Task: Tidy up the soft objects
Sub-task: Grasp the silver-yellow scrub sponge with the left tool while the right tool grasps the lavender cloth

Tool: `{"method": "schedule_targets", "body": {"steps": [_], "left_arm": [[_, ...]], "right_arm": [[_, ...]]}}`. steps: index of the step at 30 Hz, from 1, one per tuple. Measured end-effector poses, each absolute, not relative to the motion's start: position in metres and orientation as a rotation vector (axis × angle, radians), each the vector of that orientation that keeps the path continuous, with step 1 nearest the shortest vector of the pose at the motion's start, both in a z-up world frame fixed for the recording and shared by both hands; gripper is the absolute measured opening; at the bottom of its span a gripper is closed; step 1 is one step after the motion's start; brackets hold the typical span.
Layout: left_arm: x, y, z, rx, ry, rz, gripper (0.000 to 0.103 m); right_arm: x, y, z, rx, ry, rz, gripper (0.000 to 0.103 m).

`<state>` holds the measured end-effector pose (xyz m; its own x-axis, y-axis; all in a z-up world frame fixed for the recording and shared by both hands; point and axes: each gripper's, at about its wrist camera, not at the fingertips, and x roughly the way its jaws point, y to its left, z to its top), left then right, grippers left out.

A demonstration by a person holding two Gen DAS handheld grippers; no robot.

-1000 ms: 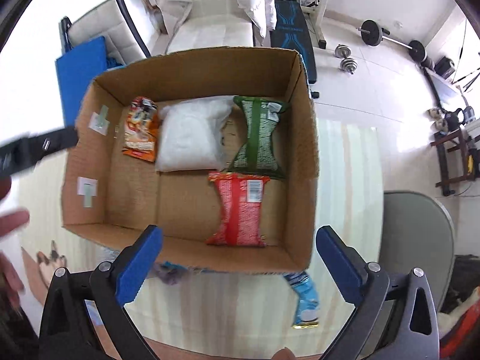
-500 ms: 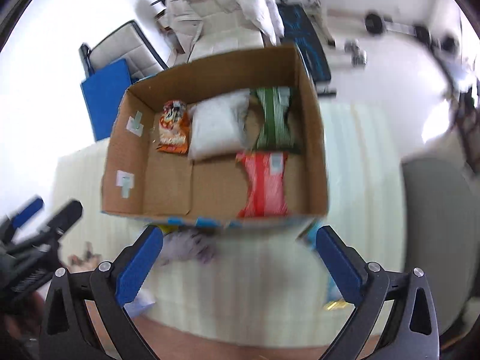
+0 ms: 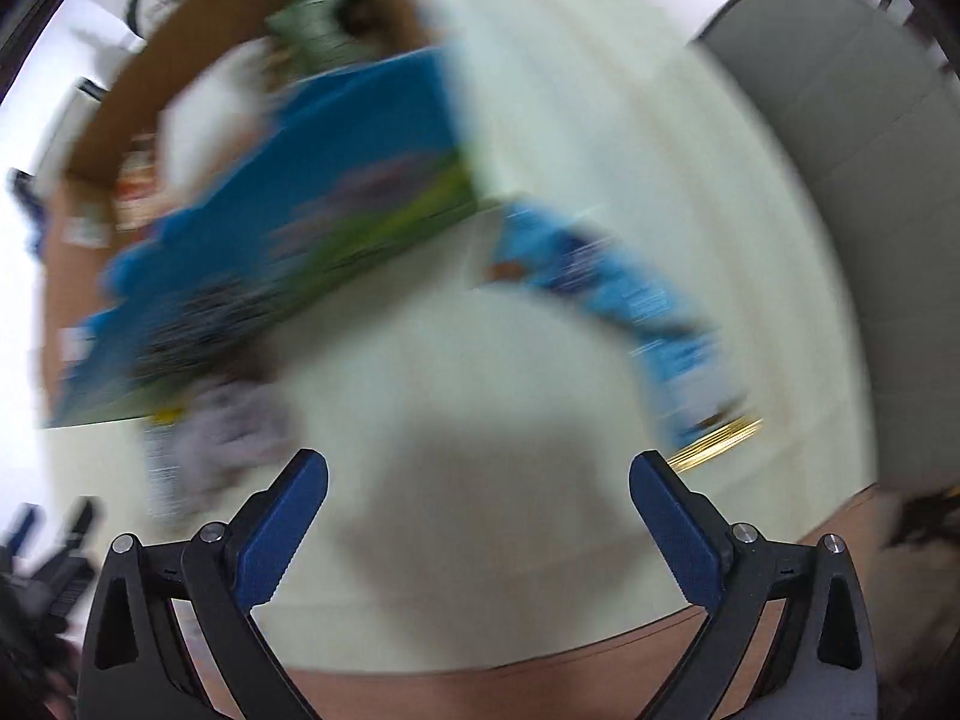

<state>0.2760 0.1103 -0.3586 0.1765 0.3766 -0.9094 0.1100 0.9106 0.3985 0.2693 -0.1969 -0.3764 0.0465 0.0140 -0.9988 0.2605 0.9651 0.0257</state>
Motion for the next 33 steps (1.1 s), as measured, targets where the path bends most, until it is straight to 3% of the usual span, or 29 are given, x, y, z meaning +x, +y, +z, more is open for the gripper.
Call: {"method": "schedule_targets", "body": {"steps": [6,7,9,11,12,18,21,29,31,32,33], "left_arm": [[0.29,0.09,-0.404,0.476,1.497,0.056,0.1],[0.293,0.088,-0.409,0.46,1.511,0.043,0.095],[0.297,0.09,-0.416,0.38,1.563,0.028,0.053],[0.298,0.096,-0.421,0.279,1.608,0.026,0.051],[0.298,0.1,-0.42,0.209,1.617,0.025,0.05],[0.278,0.126,-0.419,-0.159,1.679,0.082,0.048],[0.268,0.139,-0.421,-0.24,1.68,0.133,0.048],[0.255,0.171,-0.434,-0.287,1.701,0.193,0.048],[0.254,0.177,-0.433,-0.261,1.698,0.197,0.048],[0.255,0.176,-0.433,-0.252,1.699,0.194,0.048],[0.254,0.173,-0.433,-0.245,1.7,0.186,0.048]], "right_arm": [[0.28,-0.239,-0.397,0.191,1.558,-0.237,0.102],[0.281,-0.242,-0.401,0.199,1.567,-0.235,0.102],[0.281,-0.243,-0.409,0.205,1.593,-0.21,0.099],[0.281,-0.239,-0.416,0.18,1.621,-0.215,0.084],[0.279,-0.236,-0.416,0.162,1.622,-0.237,0.084],[0.251,-0.182,-0.381,0.406,1.494,-0.103,0.084],[0.246,-0.133,-0.392,0.618,1.545,0.071,0.084],[0.271,-0.032,-0.431,0.731,1.586,0.162,0.084],[0.274,-0.023,-0.44,0.71,1.598,0.15,0.075],[0.274,-0.018,-0.444,0.715,1.603,0.181,0.053],[0.274,-0.016,-0.444,0.734,1.601,0.214,0.042]]}}
